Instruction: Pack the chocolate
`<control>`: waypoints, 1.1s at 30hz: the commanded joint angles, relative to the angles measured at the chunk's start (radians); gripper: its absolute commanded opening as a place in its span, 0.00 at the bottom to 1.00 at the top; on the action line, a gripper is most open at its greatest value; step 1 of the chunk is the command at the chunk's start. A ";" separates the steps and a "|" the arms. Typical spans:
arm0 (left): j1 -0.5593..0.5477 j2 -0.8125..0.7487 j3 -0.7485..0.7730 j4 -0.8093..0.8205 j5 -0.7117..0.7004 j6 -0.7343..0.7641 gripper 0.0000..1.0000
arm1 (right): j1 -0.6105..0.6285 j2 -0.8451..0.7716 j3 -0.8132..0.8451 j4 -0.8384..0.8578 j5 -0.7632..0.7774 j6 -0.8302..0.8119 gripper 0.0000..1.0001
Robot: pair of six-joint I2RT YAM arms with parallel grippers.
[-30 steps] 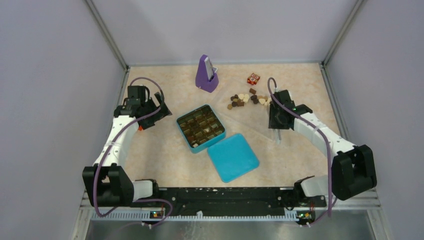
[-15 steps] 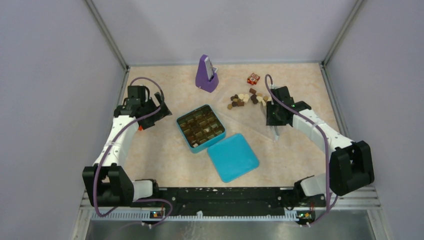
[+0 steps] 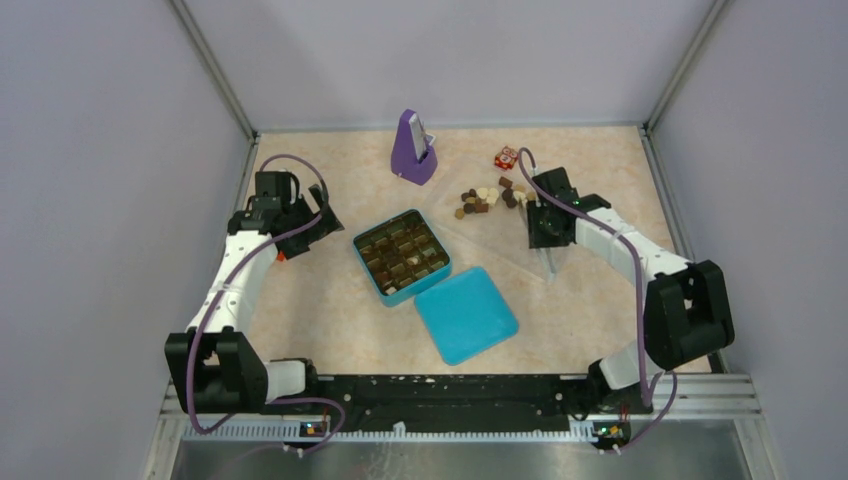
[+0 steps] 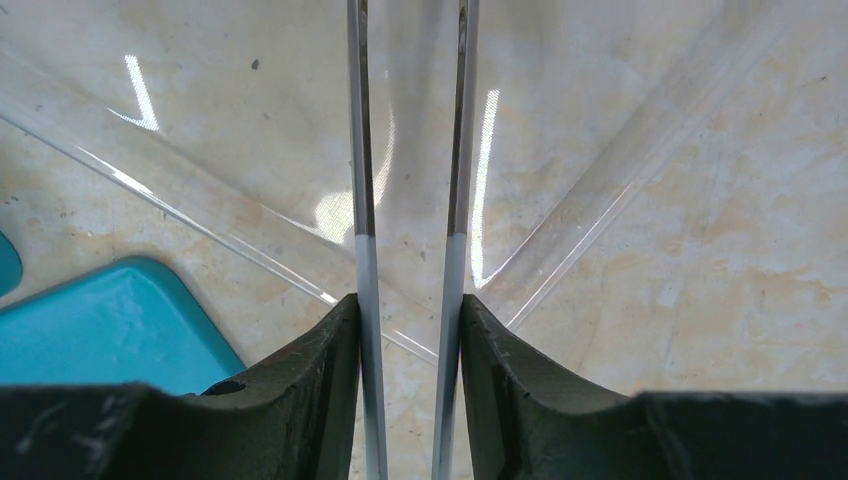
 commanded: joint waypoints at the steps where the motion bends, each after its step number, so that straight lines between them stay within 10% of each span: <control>1: 0.005 -0.008 0.029 0.021 -0.014 0.014 0.99 | -0.010 0.008 0.063 0.021 0.022 -0.028 0.35; 9: 0.006 -0.003 0.032 0.021 -0.016 0.013 0.99 | -0.010 -0.052 0.069 -0.019 -0.011 -0.026 0.00; 21: 0.005 -0.001 0.039 0.017 -0.023 0.012 0.99 | 0.175 -0.219 0.175 -0.193 -0.080 0.036 0.00; 33: 0.007 -0.011 0.040 0.009 -0.030 0.010 0.99 | 0.519 0.004 0.403 -0.112 -0.125 0.055 0.00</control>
